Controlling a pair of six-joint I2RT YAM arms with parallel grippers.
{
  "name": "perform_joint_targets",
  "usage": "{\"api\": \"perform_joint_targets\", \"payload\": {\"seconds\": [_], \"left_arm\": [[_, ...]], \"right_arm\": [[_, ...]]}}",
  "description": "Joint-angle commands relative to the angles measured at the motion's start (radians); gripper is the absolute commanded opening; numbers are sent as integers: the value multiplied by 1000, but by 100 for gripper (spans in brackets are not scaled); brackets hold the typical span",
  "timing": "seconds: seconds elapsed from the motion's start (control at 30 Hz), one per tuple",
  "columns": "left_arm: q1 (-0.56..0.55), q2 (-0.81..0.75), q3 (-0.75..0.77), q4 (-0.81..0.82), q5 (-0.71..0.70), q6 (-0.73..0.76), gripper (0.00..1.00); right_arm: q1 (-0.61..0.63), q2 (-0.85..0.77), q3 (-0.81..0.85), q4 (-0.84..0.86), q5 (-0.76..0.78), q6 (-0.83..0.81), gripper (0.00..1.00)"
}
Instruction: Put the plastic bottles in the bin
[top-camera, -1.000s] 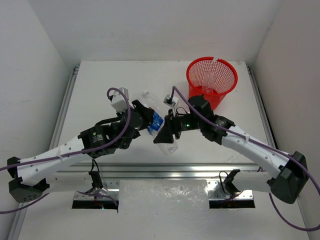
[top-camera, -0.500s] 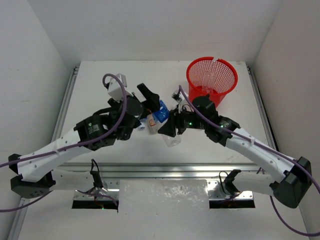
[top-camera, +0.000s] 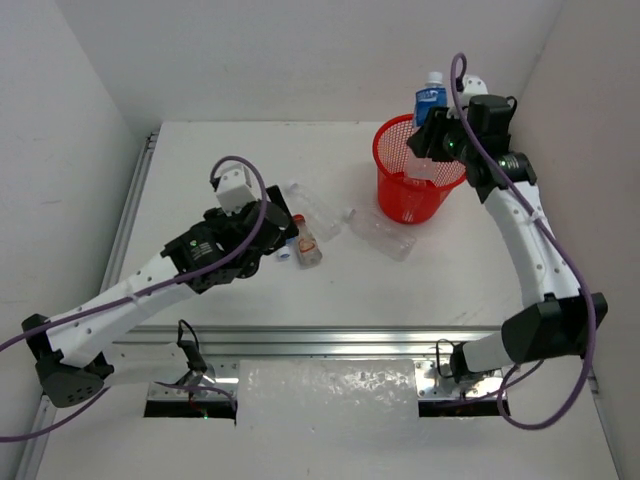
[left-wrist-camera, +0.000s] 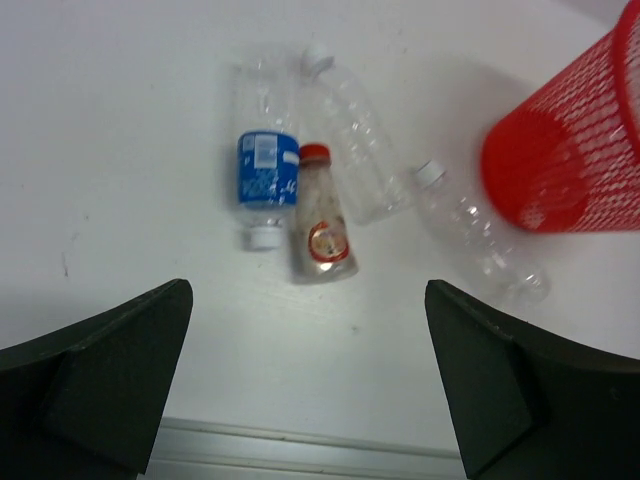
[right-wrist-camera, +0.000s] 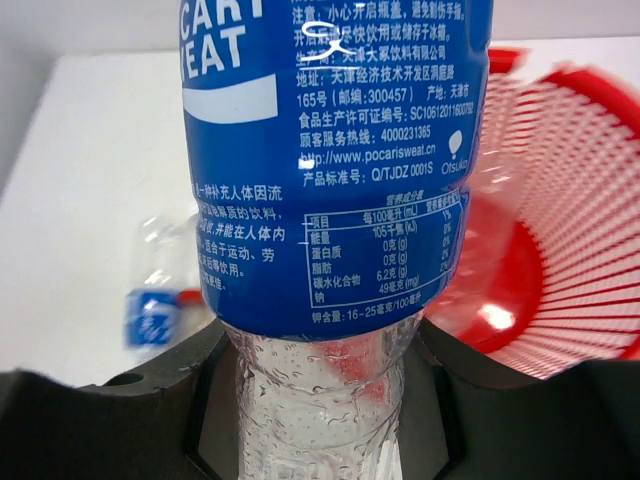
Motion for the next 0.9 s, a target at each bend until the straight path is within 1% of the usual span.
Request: {"api": "perform_joint_targets", "payload": {"seconds": [0.0, 0.07, 0.13, 0.17, 0.27, 0.3, 0.37, 0.43, 0.47, 0.53, 0.57, 0.6, 0.63, 0.77, 0.87], "left_arm": [[15, 3, -48, 107, 88, 63, 100], [15, 28, -65, 123, 99, 78, 100], [15, 37, -81, 126, 99, 80, 100], [15, 37, -88, 127, 99, 82, 100], [27, 30, -109, 146, 100, 80, 100], [33, 28, -112, 147, 105, 80, 100], [51, 29, -114, 164, 113, 95, 100], [65, 36, -111, 175, 139, 109, 100], [77, 43, -109, 176, 143, 117, 100], [85, 48, -112, 183, 151, 120, 100], [88, 51, -114, 184, 154, 123, 100], [90, 53, -121, 190, 159, 123, 100], [96, 54, -126, 195, 162, 125, 100], [128, 65, -147, 216, 182, 128, 100], [176, 94, -167, 247, 232, 140, 100]], "right_arm": [[-70, 85, 101, -38, 80, -61, 1], [-99, 146, 134, -31, 92, -78, 2], [-109, 195, 201, -38, 107, -97, 2], [-110, 246, 241, -50, 123, -118, 2], [-112, 320, 307, -104, 143, -143, 2], [-112, 349, 331, -112, 140, -144, 4], [-112, 352, 318, -89, 123, -137, 8], [-112, 341, 289, -72, 108, -132, 32], [-112, 340, 283, -58, 100, -132, 51], [-112, 343, 289, -61, 94, -140, 58], [-112, 346, 305, -76, 95, -141, 65], [-112, 347, 310, -81, 101, -143, 91], [-112, 346, 315, -92, 106, -146, 99], [-112, 315, 312, -92, 124, -141, 99], [-112, 326, 331, -116, 127, -146, 99]]}}
